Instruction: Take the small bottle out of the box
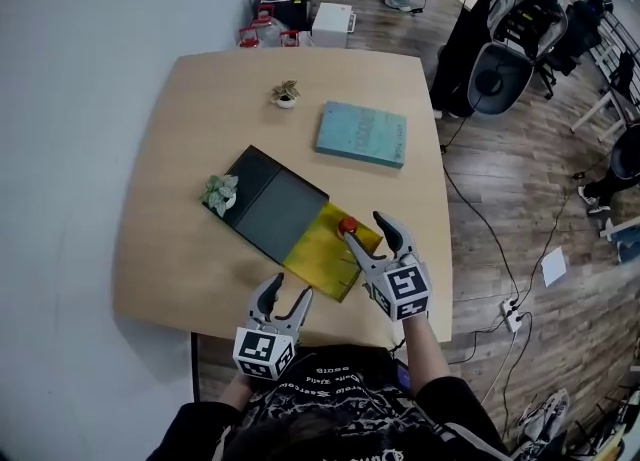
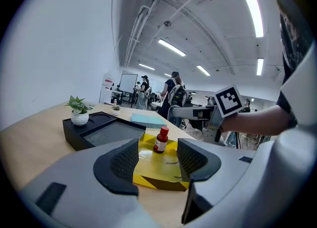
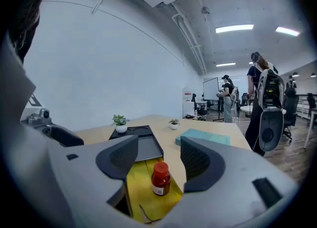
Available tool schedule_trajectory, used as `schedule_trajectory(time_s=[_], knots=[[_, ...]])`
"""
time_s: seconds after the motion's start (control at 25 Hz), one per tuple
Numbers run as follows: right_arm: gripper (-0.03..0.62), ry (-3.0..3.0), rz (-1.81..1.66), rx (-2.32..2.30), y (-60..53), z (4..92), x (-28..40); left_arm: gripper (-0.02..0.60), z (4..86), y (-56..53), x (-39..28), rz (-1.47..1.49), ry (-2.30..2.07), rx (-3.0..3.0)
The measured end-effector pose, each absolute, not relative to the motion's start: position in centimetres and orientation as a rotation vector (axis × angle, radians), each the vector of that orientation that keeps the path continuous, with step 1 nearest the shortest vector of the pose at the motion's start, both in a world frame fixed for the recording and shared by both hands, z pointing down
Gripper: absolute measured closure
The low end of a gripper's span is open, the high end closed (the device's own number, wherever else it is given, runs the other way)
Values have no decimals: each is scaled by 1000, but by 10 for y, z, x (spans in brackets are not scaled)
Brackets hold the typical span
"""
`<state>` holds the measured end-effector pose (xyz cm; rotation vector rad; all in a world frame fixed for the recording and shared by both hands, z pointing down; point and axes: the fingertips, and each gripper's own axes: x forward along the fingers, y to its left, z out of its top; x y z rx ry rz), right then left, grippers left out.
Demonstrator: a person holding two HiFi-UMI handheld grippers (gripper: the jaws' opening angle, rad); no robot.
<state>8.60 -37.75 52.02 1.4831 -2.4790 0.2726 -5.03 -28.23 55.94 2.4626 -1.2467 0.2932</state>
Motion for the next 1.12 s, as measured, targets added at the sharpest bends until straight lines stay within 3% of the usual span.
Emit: schedule_trajectory(time_s=[0.88, 1.0, 1.04, 1.08, 1.12], knots=[[320, -2388, 355, 1277, -418, 609, 60, 330, 576, -280, -61, 340, -1289, 2376], [345, -2369, 357, 1281, -421, 616, 60, 330, 578, -281, -64, 345, -1297, 2364], [365, -2361, 351, 1290, -422, 616, 60, 330, 579, -281, -64, 346, -1299, 2361], [431, -2354, 343, 1300, -423, 617, 62, 330, 579, -281, -65, 347, -1302, 2359], [434, -2349, 338, 1307, -424, 617, 63, 330, 579, -281, -65, 347, -1304, 2356]])
